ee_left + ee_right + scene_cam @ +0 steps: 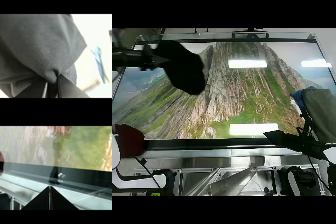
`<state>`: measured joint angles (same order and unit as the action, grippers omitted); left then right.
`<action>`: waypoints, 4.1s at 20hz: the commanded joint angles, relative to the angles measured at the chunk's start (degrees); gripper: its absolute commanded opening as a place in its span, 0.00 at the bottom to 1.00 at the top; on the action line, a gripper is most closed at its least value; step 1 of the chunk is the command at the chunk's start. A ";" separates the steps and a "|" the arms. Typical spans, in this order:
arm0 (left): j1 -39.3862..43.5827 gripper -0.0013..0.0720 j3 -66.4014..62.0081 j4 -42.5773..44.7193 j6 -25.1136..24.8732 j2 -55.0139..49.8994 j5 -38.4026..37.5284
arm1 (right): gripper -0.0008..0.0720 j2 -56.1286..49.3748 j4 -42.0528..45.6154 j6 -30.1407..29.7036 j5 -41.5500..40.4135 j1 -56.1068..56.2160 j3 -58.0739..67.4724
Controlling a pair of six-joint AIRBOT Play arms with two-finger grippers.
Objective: Fold the shirts.
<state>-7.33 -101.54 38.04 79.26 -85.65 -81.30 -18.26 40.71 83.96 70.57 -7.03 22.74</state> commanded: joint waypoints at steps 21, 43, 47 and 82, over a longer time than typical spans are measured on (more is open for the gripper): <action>24.98 0.96 56.52 19.80 -0.50 10.47 27.67 | 0.79 -60.46 -16.37 -36.02 -11.93 2.86 15.41; 23.43 0.02 16.09 19.41 -2.58 20.41 16.76 | 0.04 -50.49 -16.35 -31.87 -8.66 12.94 46.77; 23.37 0.02 -1.22 19.45 -1.14 26.88 16.65 | 0.04 -34.47 -14.36 -31.32 -12.72 12.94 57.00; 14.99 0.98 24.26 23.89 -8.81 -12.52 12.28 | 0.96 -54.51 7.04 -19.67 0.72 -4.55 22.62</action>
<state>5.72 -80.27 61.71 71.44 -98.00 -74.74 -74.24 49.23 66.96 78.61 -12.27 55.29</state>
